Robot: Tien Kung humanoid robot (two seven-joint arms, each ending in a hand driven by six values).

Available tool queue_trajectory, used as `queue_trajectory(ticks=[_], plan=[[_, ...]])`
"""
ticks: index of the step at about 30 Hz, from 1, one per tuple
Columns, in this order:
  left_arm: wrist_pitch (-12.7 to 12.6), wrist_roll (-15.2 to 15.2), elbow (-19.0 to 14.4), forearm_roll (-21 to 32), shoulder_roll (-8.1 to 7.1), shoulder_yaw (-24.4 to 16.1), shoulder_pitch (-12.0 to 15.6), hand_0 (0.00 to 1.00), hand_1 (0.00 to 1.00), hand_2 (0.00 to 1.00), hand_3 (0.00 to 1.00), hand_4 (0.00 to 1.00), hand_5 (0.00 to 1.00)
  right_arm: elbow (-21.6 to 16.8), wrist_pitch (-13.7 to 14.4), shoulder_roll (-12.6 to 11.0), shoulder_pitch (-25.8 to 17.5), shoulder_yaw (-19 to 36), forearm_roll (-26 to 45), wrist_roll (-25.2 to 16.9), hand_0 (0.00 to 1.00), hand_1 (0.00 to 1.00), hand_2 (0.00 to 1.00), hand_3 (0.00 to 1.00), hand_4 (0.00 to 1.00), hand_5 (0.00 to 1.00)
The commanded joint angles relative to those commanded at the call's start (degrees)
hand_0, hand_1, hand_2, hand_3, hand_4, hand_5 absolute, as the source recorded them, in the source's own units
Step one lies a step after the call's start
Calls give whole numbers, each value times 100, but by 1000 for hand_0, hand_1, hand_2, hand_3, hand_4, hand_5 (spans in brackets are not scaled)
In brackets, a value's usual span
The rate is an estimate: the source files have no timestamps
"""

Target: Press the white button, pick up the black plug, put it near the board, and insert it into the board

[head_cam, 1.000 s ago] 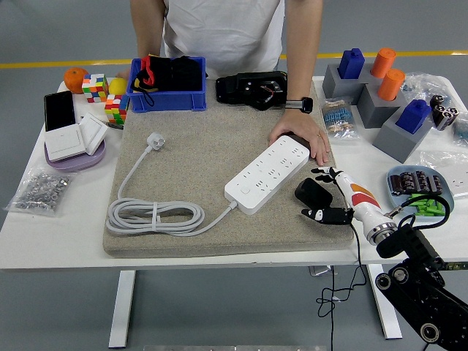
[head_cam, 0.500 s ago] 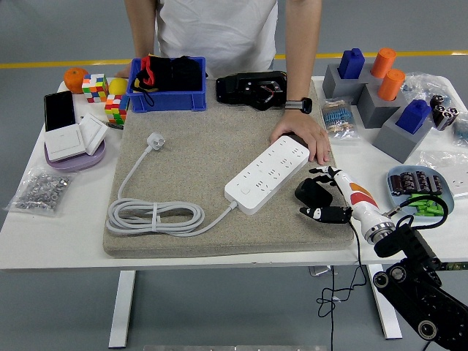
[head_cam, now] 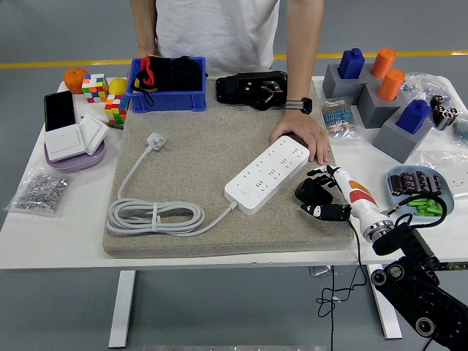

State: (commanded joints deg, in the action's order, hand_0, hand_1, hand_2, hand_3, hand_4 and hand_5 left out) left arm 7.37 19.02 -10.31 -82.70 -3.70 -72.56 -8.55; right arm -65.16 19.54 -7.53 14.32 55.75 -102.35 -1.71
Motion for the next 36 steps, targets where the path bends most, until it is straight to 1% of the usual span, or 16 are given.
queue_trajectory(ticks=[1, 2, 8, 9, 14, 15, 19, 20, 25, 26, 27, 32, 36], plan=[[0, 0, 0, 3, 1, 0, -2, 687, 681, 663, 692, 618, 139, 5, 3, -1, 2, -3, 4, -7, 600, 569, 537, 615, 931, 94], [-2, 0, 0, 9, 1, 0, -5, 686, 682, 664, 692, 619, 140, 11, 5, -2, 5, -6, 4, -13, 551, 528, 503, 594, 912, 83], [-1, -2, 0, 3, -3, -1, -11, 686, 682, 664, 692, 619, 140, 47, -5, -2, 16, -12, -2, -4, 551, 528, 503, 594, 912, 83], [-1, -3, 0, -2, -3, 0, -12, 687, 681, 664, 691, 617, 141, 51, -6, -2, 19, -12, -2, -1, 539, 505, 493, 584, 899, 70], [-1, -3, 0, 11, -1, 2, -13, 687, 681, 664, 691, 617, 141, 62, 6, -1, 35, -16, -15, 2, 539, 505, 493, 584, 899, 70], [-1, 0, 0, 15, -1, 0, -12, 687, 681, 664, 692, 617, 141, 64, 20, 0, 37, -20, -13, -11, 510, 481, 477, 565, 887, 61], [1, 0, 0, 7, -2, -3, -11, 687, 681, 664, 692, 617, 141, 88, 83, 4, 51, -28, -16, -64, 510, 481, 477, 565, 887, 61], [1, 1, 0, 3, -2, -5, -11, 686, 681, 663, 692, 617, 142, 97, 100, 4, 56, -32, -19, -79, 466, 417, 431, 531, 870, 2], [2, 1, 0, -9, -1, -10, -11, 686, 681, 663, 692, 617, 142, 120, 215, -3, 68, -47, -3, -212, 466, 417, 431, 531, 870, 2], [1, 1, 0, -8, -1, -8, -10, 686, 681, 663, 692, 617, 142, 109, 239, -6, 66, -46, 0, -234, 466, 417, 431, 531, 870, 2], [1, 1, 0, -10, -1, -9, -9, 687, 681, 662, 692, 616, 142, 92, 250, -10, 63, -41, -1, -241, 442, 362, 387, 493, 814, 2], [0, -2, 0, 2, -3, -3, -15, 687, 681, 662, 692, 616, 142, -46, 251, -32, 58, 12, -19, -227, 442, 362, 387, 493, 814, 2], [2, 0, 0, -9, -10, -12, -19, 687, 681, 664, 692, 615, 143, -226, 246, -59, 74, 45, 4, -191, 432, 355, 376, 492, 811, 2]])
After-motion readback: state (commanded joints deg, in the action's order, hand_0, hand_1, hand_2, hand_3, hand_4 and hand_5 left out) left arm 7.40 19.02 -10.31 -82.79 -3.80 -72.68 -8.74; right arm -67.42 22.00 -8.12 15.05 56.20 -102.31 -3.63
